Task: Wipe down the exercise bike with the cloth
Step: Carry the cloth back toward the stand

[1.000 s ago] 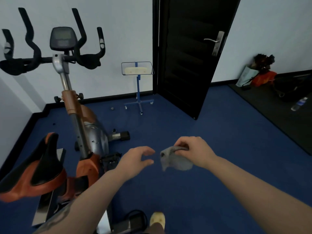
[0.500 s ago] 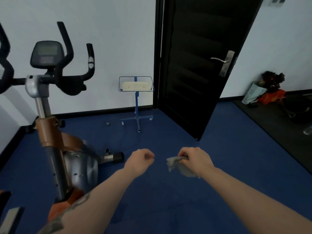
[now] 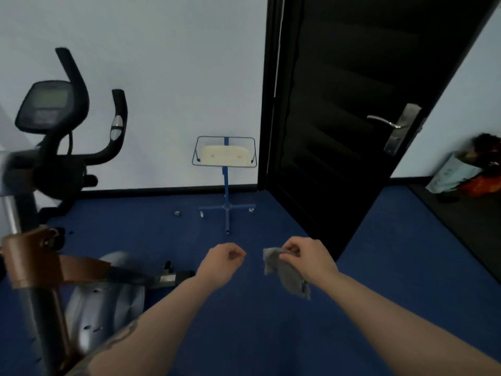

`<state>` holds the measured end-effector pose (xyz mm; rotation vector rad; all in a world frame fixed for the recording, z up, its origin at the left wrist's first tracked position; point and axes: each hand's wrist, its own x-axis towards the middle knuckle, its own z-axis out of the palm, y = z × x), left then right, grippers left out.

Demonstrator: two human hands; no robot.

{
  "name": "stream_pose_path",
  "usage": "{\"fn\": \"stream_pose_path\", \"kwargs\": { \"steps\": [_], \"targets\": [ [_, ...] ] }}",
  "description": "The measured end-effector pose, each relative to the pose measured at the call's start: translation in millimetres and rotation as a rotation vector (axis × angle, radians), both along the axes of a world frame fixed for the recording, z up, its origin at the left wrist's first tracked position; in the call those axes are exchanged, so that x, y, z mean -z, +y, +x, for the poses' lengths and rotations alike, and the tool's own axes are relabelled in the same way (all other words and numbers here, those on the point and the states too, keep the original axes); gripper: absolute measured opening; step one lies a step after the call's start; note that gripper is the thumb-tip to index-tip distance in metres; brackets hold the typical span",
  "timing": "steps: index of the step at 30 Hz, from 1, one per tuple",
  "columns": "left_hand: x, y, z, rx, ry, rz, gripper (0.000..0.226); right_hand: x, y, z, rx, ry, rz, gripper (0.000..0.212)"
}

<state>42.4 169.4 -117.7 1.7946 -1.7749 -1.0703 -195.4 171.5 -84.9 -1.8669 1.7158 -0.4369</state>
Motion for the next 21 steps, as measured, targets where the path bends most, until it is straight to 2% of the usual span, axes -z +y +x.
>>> {"fn": "stream_pose_path", "kwargs": {
  "steps": [4,12,21],
  "targets": [
    [-21,-59,-17,-0.089,0.046,-0.063,0.012,-9,-70,-16,-0.041,-0.023,-0.035,0.005],
    [-7,-139,-3,-0.140,0.014,0.021,0.017,4,-178,17,-0.128,-0.031,-0.005,0.006],
    [-1,-293,70,-0.111,0.000,0.015,0.018,17,-307,80,0.001,-0.035,-0.008,0.006]
  ]
}}
